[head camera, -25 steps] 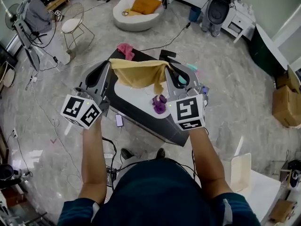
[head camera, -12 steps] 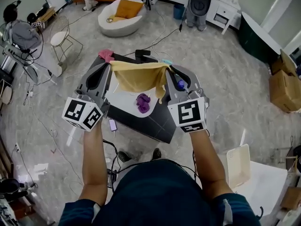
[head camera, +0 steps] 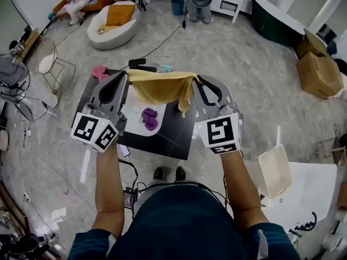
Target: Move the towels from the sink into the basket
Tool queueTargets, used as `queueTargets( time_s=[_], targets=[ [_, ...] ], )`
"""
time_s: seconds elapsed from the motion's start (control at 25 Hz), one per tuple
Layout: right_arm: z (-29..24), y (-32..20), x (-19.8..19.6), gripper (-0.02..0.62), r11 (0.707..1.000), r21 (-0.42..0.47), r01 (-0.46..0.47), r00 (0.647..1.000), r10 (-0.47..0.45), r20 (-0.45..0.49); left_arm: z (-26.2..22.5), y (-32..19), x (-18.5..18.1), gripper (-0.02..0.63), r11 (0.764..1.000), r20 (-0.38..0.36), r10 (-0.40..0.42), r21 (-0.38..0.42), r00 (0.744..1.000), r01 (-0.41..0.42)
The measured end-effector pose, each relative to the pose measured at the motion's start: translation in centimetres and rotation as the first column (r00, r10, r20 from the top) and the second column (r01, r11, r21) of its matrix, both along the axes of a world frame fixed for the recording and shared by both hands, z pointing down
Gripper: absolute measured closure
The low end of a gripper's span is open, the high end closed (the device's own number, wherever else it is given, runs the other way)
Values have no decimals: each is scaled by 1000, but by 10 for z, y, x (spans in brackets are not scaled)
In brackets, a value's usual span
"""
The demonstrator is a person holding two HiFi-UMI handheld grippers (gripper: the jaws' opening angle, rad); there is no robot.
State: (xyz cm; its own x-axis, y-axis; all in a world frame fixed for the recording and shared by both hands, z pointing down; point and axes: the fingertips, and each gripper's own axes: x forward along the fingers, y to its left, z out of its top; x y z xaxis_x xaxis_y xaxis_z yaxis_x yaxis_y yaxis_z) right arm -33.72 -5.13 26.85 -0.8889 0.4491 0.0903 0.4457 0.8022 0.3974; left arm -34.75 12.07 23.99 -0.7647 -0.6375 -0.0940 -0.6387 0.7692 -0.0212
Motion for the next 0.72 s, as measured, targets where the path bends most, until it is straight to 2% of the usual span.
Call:
queueTargets(
  time_s=[0.16,0.32,0.72],
  targets=[
    [7,-37,7,557,994,1,-106,994,106,-13,6,-39,-11,595,994,-8,107,4,994,-107],
    [11,-70,17,557,979,4,-205,978,205,-28,11,-76,-17,595,979,-25,205,4,978,-205],
    [6,-127,67,557,904,1,-428,903,428,-19,9,-144,3,595,905,-23,426,-8,905,-426]
  ],
)
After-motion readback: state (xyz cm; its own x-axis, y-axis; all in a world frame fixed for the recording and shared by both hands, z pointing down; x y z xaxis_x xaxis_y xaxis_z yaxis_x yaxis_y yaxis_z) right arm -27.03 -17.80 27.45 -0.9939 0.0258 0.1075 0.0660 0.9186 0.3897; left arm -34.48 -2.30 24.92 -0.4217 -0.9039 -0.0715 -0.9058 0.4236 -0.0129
